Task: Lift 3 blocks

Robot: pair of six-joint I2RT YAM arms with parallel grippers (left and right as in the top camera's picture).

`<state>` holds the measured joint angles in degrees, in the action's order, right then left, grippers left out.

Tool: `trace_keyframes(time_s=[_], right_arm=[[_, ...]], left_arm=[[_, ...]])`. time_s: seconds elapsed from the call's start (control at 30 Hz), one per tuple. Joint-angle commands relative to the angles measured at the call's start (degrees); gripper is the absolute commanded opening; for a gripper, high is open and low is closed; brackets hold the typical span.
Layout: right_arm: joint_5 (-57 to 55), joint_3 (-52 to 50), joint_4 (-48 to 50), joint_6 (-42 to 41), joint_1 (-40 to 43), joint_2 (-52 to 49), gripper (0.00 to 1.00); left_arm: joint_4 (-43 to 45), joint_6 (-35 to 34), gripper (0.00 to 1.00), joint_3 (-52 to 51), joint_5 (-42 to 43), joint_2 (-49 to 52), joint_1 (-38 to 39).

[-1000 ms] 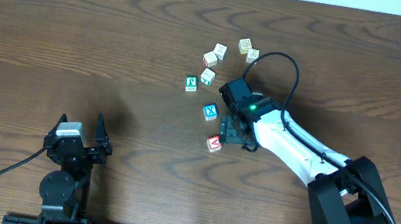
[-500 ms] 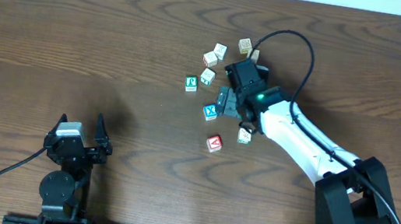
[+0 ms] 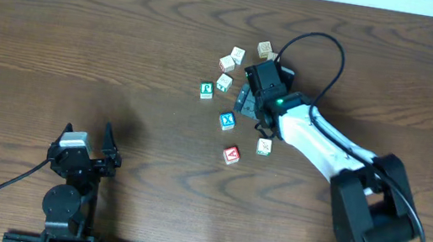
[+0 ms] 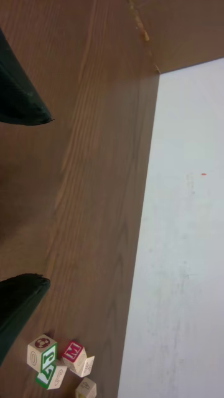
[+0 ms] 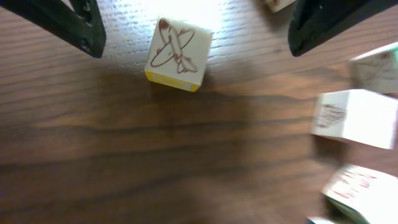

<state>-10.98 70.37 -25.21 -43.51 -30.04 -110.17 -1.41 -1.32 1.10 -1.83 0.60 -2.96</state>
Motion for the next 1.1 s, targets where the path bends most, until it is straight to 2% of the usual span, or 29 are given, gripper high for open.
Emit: trace_keyframes(time_s=[0.0, 0.27, 0.47, 0.73, 1.07], right_arm=[[-0.70, 0.72, 0.15, -2.78, 0.48, -2.84, 0.85], [-0.66, 0.98, 0.07, -2.73, 0.50, -3.30, 0.59], [-0.79, 0.98, -0.98, -2.71, 0.50, -3.30, 0.44], [-0.81, 0.98, -2.38, 2.75, 0.48, -3.30, 0.29], [-1.01, 0.98, -7.04, 5.11, 0.44, -2.54, 0.20]], left_arm=[[-2.45, -0.28, 0.77, -0.87, -0.28, -0.26, -0.13], [-2.45, -0.28, 0.77, -0.87, -0.28, -0.26, -0.13], [-2.45, -0.28, 0.77, -0.87, -0.28, -0.26, -0.13], [-2.45, -0.28, 0.77, -0.87, -0.28, -0.26, -0.13], [-2.45, -0.28, 0.77, -0.87, -0.28, -0.26, -0.13]])
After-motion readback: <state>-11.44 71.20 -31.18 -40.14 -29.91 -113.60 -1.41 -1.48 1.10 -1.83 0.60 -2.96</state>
